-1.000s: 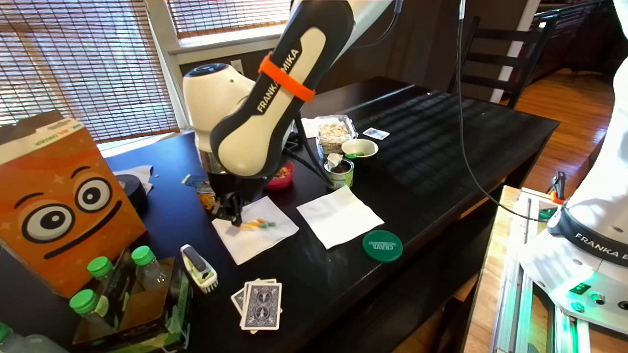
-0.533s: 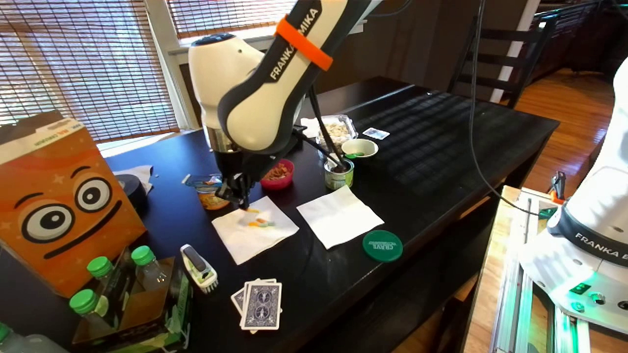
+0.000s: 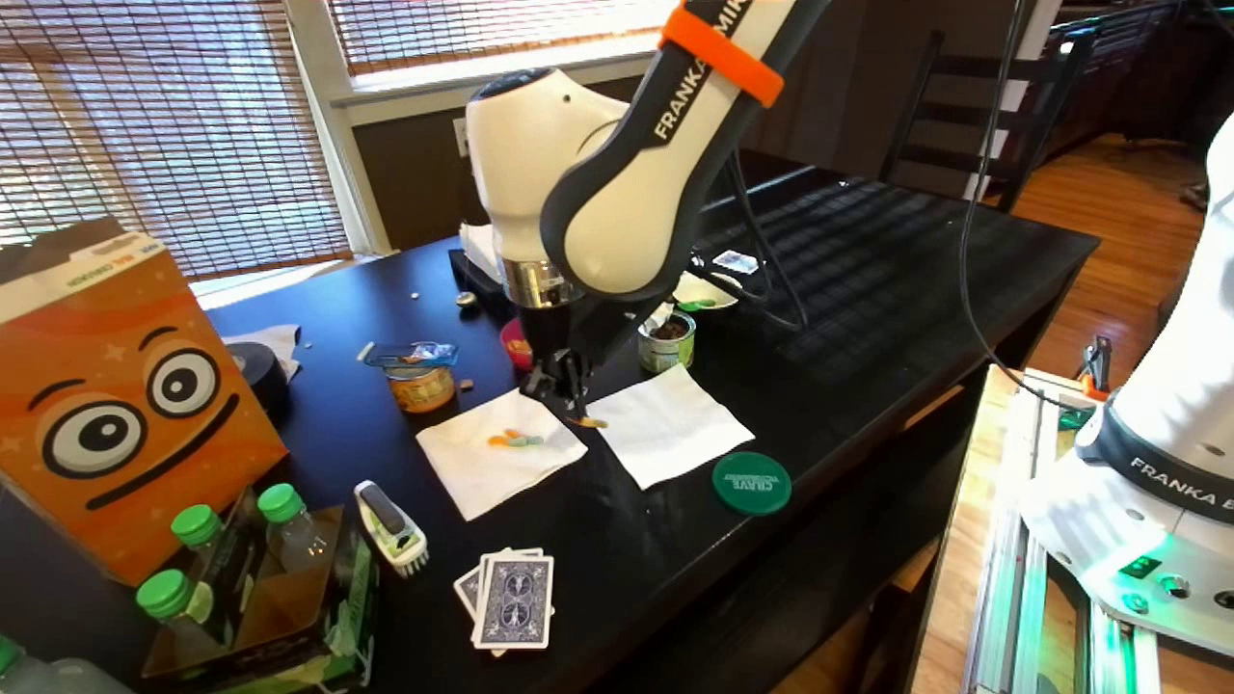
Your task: Move the jelly worms to the serviette on the right
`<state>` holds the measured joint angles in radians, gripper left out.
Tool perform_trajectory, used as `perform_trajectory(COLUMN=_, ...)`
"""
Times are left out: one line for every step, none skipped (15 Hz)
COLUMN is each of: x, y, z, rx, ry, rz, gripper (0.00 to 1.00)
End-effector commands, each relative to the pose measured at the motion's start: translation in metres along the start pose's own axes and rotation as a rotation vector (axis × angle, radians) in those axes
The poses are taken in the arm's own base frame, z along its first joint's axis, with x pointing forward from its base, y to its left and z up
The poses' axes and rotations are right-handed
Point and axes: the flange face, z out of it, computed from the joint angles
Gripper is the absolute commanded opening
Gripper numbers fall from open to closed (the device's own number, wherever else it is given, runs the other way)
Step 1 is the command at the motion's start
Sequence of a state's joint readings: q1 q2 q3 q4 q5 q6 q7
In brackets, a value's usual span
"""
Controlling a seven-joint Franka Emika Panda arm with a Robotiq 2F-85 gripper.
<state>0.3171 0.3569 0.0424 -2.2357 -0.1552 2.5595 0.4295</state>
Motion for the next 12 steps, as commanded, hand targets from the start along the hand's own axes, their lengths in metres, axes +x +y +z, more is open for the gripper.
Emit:
perform_trajectory(x=-0.035, y=0.019, z=0.003, rx=-0.006, ry=-0.023, rz=0.077, gripper=0.01)
perform_trajectory(x=-0.041, y=0.023, z=0.006, rx=-0.009, ry=-0.028, rz=0.086, gripper=0.01)
perform_trajectory(x=-0.045, y=0.026, z=0.008, rx=-0.013, ry=-0.028, rz=0.094, gripper=0.01)
perform_trajectory(x=-0.049, y=0.029, z=0.010, rx=-0.015, ry=-0.028, rz=0.105, gripper=0.01)
perform_trajectory(x=-0.051, y=0.033, z=0.012, rx=-0.017, ry=-0.023, rz=0.114, gripper=0.01)
perform_trajectory(x=-0.053, y=0.037, z=0.014, rx=-0.021, ry=-0.019, rz=0.124, gripper=0.01)
perform_trajectory(x=-0.052, y=0.040, z=0.016, rx=-0.024, ry=-0.009, rz=0.132, gripper=0.01)
perform_trajectory(x=-0.051, y=0.043, z=0.018, rx=-0.024, ry=0.000, rz=0.137, gripper=0.01)
perform_trajectory(x=-0.049, y=0.045, z=0.020, rx=-0.024, ry=0.005, rz=0.140, gripper=0.01)
perform_trajectory(x=-0.047, y=0.047, z=0.021, rx=-0.024, ry=0.010, rz=0.143, gripper=0.01)
perform_trajectory(x=-0.046, y=0.048, z=0.022, rx=-0.024, ry=0.014, rz=0.145, gripper=0.01)
perform_trajectory(x=-0.044, y=0.050, z=0.023, rx=-0.029, ry=0.019, rz=0.153, gripper=0.19)
